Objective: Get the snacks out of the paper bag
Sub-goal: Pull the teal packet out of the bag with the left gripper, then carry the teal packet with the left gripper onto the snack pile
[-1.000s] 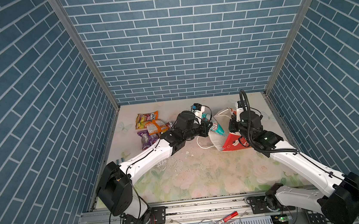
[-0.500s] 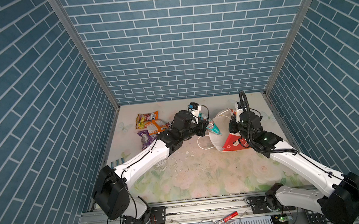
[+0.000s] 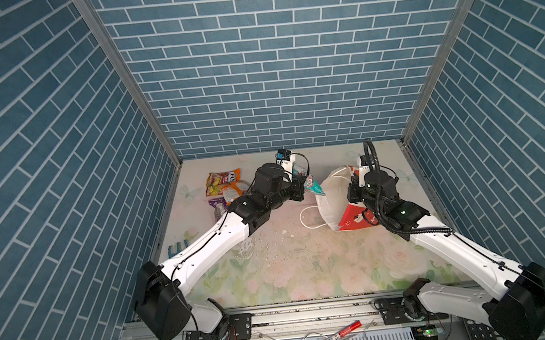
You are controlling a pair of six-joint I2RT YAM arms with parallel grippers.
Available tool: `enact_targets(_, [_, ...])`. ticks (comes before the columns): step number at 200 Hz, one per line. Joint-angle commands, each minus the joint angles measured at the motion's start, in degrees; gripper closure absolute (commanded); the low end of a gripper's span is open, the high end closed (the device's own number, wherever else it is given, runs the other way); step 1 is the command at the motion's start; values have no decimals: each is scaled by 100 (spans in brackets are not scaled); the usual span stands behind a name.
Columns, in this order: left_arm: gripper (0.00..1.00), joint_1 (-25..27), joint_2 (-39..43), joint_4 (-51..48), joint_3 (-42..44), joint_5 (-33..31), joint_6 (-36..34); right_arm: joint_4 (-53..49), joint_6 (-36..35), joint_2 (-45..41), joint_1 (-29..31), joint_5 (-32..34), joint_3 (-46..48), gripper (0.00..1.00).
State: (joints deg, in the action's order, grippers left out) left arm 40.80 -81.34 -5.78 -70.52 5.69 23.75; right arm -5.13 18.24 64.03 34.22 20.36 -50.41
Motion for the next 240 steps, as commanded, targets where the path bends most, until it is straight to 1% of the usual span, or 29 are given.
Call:
enact_targets(1, [100, -126, 160, -181, -345, -382, -324, -32, 273, -198, 11, 123, 110, 100])
enact_targets(20, [100, -319, 193, -256, -339, -561, -344, 67, 286, -309, 6, 93, 258, 100])
enact_targets(50, [100, -813, 134, -400, -389, -585, -286, 92, 285, -496, 6, 135, 439, 100])
enact_targets(65, [100, -1050, 60, -398, -388, -722, -320, 90, 294, -573, 10, 69, 470, 100])
enact_targets(78, [100, -1285, -64, -397, -400, -824, -298, 82, 310, -602, 7, -21, 495, 100])
enact_targets(105, [100, -1843, -450, -170, -433, -728, -188, 92, 447, -625, 11, -132, 574, 100])
enact_targets(117, [100, -2004, -711, -368, -662, -880, -302, 128, 484, -629, 10, -163, 626, 100])
enact_targets(130, [100, -2077, -1007, -534, -933, -1159, -565, 135, 522, -644, 6, -173, 668, 100])
enact_targets(146, [100, -2140, -1419, -656, -1254, -1338, -876, 135, 557, -695, 13, -174, 740, 100])
enact_targets(174, [100, -2232, -2113, -1212, -1975, -1479, -994, 143, 605, -824, 11, -103, 855, 100])
enact_targets(189, [100, -2234, -2367, -1219, -2111, -1573, -1069, 135, 613, -878, 6, -68, 892, 100])
enact_targets(212, [100, -2248, -2723, -1426, -2309, -1949, -1133, 63, 615, -900, 10, -50, 884, 100])
enact_targets(240, [100, -2258, -2988, -1534, -2432, -1948, -1170, 21, 603, -936, 1, 18, 921, 100])
